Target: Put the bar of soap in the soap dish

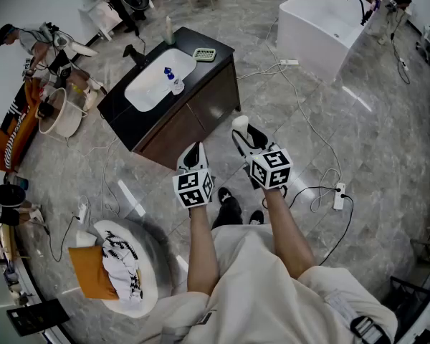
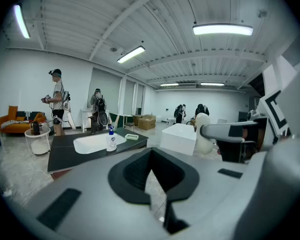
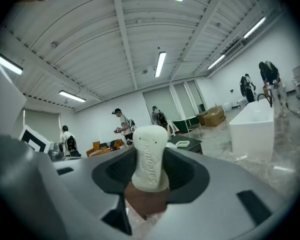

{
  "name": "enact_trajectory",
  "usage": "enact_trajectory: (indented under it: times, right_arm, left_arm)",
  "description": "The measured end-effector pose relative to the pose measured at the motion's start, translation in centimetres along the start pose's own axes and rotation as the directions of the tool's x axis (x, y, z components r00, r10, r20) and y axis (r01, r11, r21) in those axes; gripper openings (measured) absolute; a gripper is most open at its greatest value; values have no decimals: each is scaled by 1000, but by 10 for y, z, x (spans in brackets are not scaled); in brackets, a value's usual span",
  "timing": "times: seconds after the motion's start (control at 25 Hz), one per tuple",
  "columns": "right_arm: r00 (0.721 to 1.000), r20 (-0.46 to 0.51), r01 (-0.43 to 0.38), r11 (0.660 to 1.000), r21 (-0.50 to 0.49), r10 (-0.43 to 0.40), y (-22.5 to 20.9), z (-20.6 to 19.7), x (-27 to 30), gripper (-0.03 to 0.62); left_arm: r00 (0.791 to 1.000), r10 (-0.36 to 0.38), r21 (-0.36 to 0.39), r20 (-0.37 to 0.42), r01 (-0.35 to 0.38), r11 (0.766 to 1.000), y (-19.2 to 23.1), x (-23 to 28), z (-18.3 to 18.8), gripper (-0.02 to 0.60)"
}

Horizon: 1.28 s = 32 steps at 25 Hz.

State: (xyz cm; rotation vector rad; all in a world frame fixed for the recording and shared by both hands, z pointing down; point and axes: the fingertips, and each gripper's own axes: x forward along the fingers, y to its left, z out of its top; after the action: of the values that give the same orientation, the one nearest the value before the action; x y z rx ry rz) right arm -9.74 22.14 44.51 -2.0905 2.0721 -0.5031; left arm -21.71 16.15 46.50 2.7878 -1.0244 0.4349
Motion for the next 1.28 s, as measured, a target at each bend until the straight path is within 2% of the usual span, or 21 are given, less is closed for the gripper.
enact_trajectory:
  times: [0.16, 0.32, 0.52, 0.68, 1.08, 1.28]
  right_arm:
    - [1000, 4, -4, 1000, 12, 4, 0, 1, -11, 176]
    - [1000, 28, 8, 999, 53, -10, -10, 4, -22, 176]
    - [998, 48, 24, 995, 100, -29, -28, 7, -30, 176]
    - [998, 45, 27, 993, 114, -32, -39, 10, -25, 176]
    - [997, 65, 31, 995, 95, -37, -68, 37, 18, 176]
    - [997, 65, 38, 997, 65, -42, -96, 61, 52, 176]
  left_arm:
    - [1000, 9, 51, 3, -9, 999, -9, -5, 1, 5]
    - [1000, -1, 36, -4, 1, 999, -15, -4, -1, 5]
    - [1000, -4, 85, -19, 5, 996, -24, 0, 1, 5]
    - [1000, 9, 71, -20, -7, 997, -18, 8, 3, 5]
    - [1000, -19, 48, 1, 19, 999, -4, 65, 27, 5]
    - [999, -38, 51, 32, 36, 998, 2, 120, 60, 5]
